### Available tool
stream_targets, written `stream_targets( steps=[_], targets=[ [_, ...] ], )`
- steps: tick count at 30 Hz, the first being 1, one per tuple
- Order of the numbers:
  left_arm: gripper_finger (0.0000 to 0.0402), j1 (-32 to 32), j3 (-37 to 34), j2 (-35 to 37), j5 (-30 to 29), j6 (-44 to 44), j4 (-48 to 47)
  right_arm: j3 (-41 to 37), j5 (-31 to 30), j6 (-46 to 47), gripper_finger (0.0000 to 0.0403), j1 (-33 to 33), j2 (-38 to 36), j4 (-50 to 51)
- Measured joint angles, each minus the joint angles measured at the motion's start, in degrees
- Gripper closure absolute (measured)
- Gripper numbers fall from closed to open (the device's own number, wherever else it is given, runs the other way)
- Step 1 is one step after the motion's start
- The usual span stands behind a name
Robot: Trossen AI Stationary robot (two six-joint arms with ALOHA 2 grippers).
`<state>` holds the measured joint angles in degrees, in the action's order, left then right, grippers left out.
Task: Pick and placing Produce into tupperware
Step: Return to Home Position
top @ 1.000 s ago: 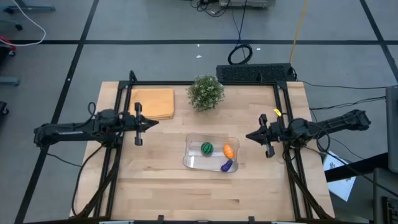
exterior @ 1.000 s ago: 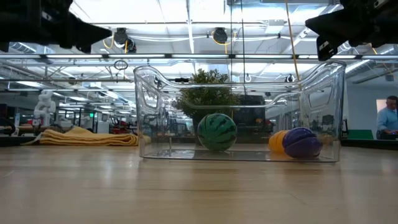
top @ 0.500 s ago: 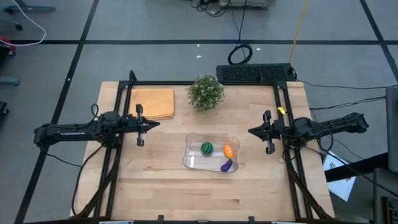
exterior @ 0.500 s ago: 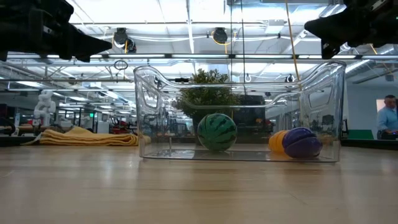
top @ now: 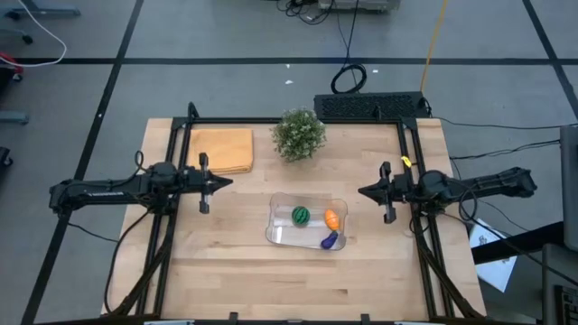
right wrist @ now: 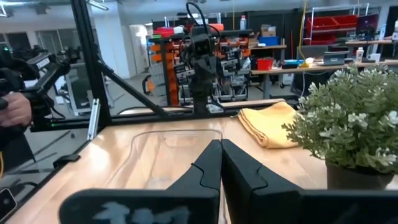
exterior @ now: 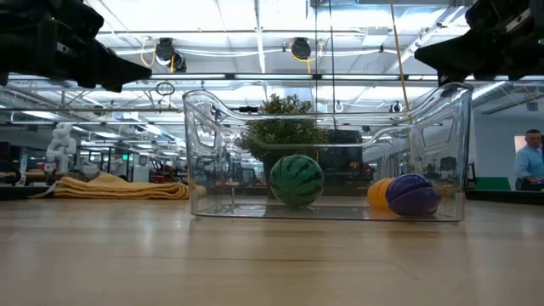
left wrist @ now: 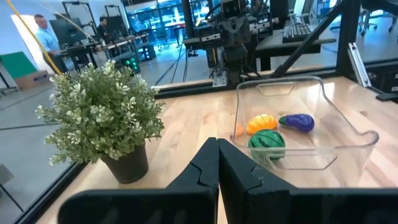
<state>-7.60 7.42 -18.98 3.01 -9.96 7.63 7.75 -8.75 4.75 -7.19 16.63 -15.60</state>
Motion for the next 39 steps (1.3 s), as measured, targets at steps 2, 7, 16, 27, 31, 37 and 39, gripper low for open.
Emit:
stream_targets(
  steps=[2,7,16,27,31,37,39],
  targets=[
    [0.0401,0.00,0.00,-0.02,0.00,-0.20,-0.48,-0.40,0.00,0.04,0.0403,0.10,-0.07,0.03],
    [0.0401,0.00,0.00,-0.02,-0.02,-0.17,-0.49,-0.49,0.00,0.11,0.0403,0.12,-0.37,0.01],
    [0.0396,0.00,0.02,-0.02,-0.02,0.04,-0.49,-0.49,0.01,-1.22,0.0403,0.12,-0.40,-0.05],
    [0.0391,0.00,0.02,-0.02,-5.86,0.04,-0.40,-0.49,-0.02,-2.57,0.0403,0.12,-0.40,-3.96],
    [0.0382,0.00,0.02,-0.02,-8.37,0.13,-0.51,-0.49,-0.02,-2.61,0.0403,0.12,-0.40,-4.58],
    [0.0388,0.00,0.01,-0.02,-8.72,0.05,-0.49,-0.49,-0.02,-2.51,0.0403,0.12,-0.40,-4.52],
    [0.0393,0.00,0.01,-0.02,-8.72,0.22,-0.49,-0.49,-0.02,-2.49,0.0403,0.12,-0.40,-4.52]
  ],
)
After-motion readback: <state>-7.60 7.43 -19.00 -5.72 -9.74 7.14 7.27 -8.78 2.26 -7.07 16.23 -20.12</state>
